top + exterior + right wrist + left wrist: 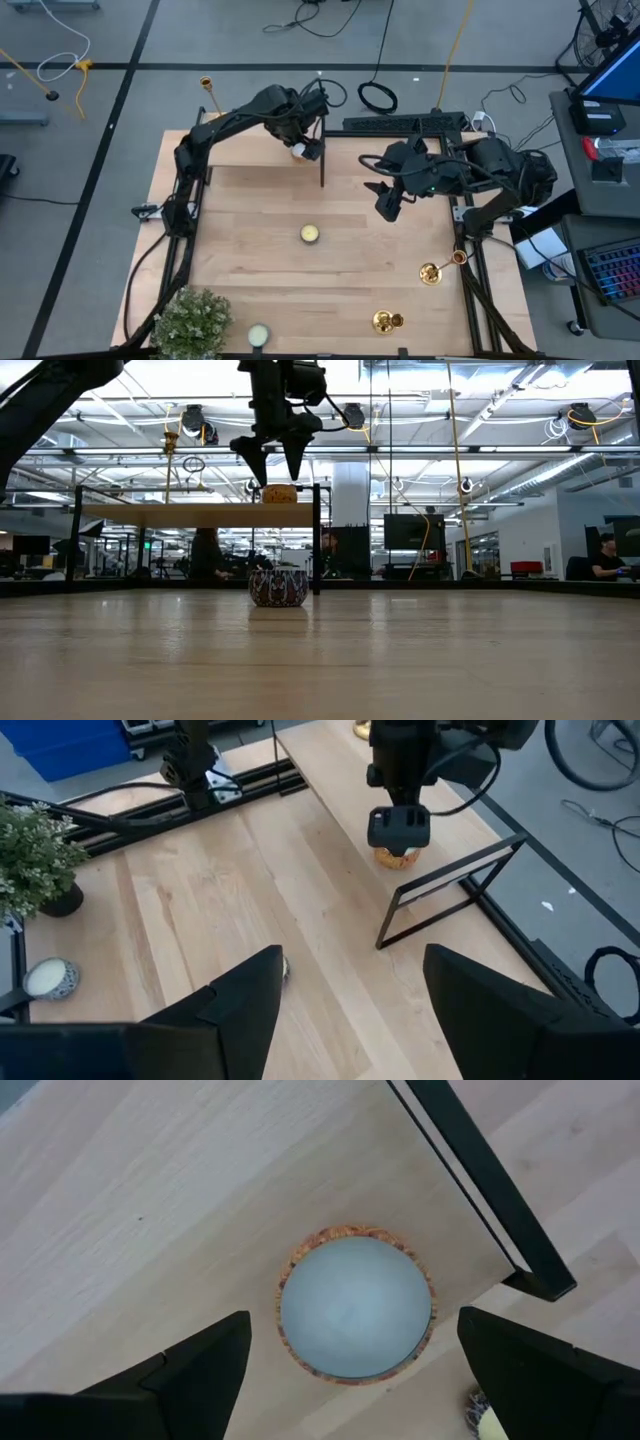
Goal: Pick & Place candle stick holders
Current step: Put the orange scented candle on the shelf
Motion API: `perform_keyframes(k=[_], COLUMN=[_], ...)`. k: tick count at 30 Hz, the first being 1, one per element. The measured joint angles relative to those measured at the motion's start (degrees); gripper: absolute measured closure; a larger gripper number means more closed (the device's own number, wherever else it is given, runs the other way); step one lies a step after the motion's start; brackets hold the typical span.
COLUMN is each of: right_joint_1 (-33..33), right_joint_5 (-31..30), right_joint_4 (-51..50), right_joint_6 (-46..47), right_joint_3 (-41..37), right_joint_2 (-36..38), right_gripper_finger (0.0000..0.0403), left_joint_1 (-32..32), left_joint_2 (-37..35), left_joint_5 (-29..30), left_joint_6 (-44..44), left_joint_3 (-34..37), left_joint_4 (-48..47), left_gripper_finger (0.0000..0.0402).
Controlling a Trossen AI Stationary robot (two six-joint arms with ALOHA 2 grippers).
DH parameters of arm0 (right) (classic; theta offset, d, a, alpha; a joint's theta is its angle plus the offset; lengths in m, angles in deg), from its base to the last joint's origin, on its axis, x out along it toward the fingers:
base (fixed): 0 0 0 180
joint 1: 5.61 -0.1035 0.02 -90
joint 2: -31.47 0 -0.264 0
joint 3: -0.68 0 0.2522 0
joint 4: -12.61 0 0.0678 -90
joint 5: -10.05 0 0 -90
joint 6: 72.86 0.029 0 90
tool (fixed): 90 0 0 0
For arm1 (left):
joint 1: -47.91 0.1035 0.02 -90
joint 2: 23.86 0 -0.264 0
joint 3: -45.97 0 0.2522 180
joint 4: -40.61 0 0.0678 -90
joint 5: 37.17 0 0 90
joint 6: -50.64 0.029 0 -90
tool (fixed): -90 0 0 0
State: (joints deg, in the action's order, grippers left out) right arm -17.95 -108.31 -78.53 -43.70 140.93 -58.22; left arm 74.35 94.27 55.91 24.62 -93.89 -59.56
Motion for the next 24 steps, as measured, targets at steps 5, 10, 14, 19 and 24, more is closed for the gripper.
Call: perform_keyframes(k=[5,10,14,19,24], right_joint_1=[0.00,0.00,0.00,0.00,0.00], right_joint_5=[-0.02,-0.02,-0.04,-0.04,-0.04], right_joint_4=[0.43,0.92,0.92,0.88,0.84], right_joint_6=[0.11,0.10,0.06,0.01,-0.27], right_joint_3=[-0.30,-0.30,-0.30,-0.30,-0.30], right_joint_2=[0.05,0.14,0.21,0.21,0.21], right_gripper_finger=[0.0165,0.0165,0.0165,0.0165,0.0165], left_joint_1=[-0.10,0.37,0.34,0.07,-0.15], left_joint_2=[0.00,0.00,0.58,1.70,2.60], left_joint_5=[0.58,-0.58,-0.43,-1.03,0.27], left_joint_6=[0.26,0.26,0.40,0.68,1.28], left_joint_3=[0.00,0.00,0.01,0.02,0.04], left_joint_4=[0.38,0.74,0.34,0.83,0.74], left_gripper_finger=[0.0039,0.0039,0.0039,0.0039,0.0039])
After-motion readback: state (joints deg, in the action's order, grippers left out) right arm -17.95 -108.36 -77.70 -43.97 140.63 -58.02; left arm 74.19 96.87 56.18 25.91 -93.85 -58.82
